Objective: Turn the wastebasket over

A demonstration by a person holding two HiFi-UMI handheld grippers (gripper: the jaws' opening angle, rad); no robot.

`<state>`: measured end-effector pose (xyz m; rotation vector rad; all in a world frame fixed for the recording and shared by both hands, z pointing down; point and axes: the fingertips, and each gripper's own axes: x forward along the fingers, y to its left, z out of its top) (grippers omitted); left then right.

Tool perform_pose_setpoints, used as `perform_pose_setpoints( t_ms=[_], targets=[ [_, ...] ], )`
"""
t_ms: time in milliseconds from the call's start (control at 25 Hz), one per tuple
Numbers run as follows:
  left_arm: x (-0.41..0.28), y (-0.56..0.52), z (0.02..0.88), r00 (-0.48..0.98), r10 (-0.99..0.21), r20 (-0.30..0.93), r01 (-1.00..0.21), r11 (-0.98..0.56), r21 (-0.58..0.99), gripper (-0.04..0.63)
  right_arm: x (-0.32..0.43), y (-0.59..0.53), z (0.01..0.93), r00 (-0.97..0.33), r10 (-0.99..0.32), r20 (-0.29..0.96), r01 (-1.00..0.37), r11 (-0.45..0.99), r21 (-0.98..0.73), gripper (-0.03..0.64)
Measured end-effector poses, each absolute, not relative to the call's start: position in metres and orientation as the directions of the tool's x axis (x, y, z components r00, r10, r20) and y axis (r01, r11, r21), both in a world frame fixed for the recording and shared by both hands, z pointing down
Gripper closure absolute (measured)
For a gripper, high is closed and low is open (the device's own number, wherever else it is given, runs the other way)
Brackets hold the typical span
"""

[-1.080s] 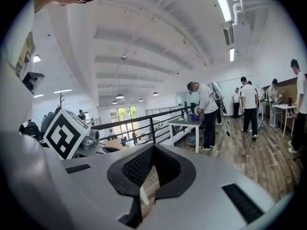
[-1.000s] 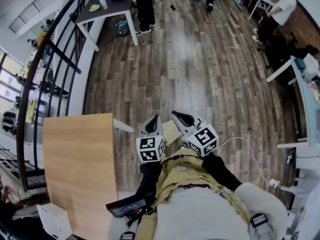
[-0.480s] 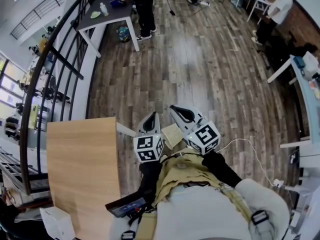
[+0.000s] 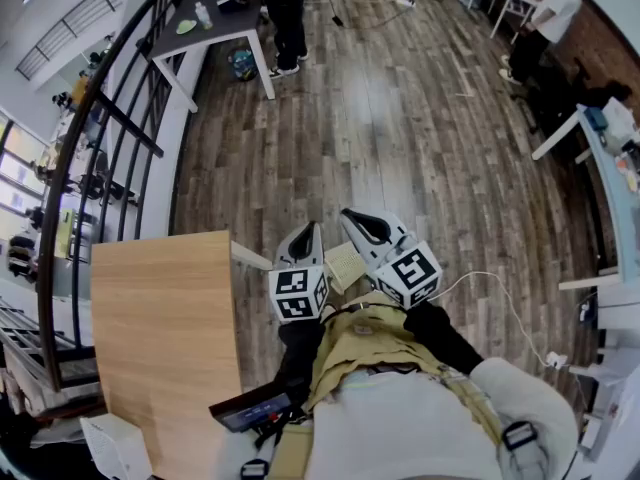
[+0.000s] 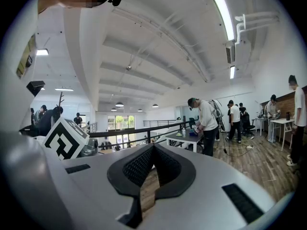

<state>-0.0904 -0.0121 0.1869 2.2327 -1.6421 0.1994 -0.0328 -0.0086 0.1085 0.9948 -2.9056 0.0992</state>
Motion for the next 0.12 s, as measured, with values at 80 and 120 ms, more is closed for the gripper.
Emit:
perform_pose_setpoints(
  t_ms=[80,120],
  targets=[
    [-0.09,-0.0123,0.1858,0.321,-0.891,0.322,-0.942,-0.266,0.203,0.594,-0.0337,-0.0083,0.1081,-0.786,-0.611,0.089,-0.616,0.787,-0.041,0.596],
    [-0.0898,-0.0124,0.1853,0.324,-0.889,0.323,-0.941,-0.269,0.203,0.594,-0.0341,-0.0081,0.108,-0.785,-0.612,0.091,-0.617,0.785,-0.042,0.595]
  ],
)
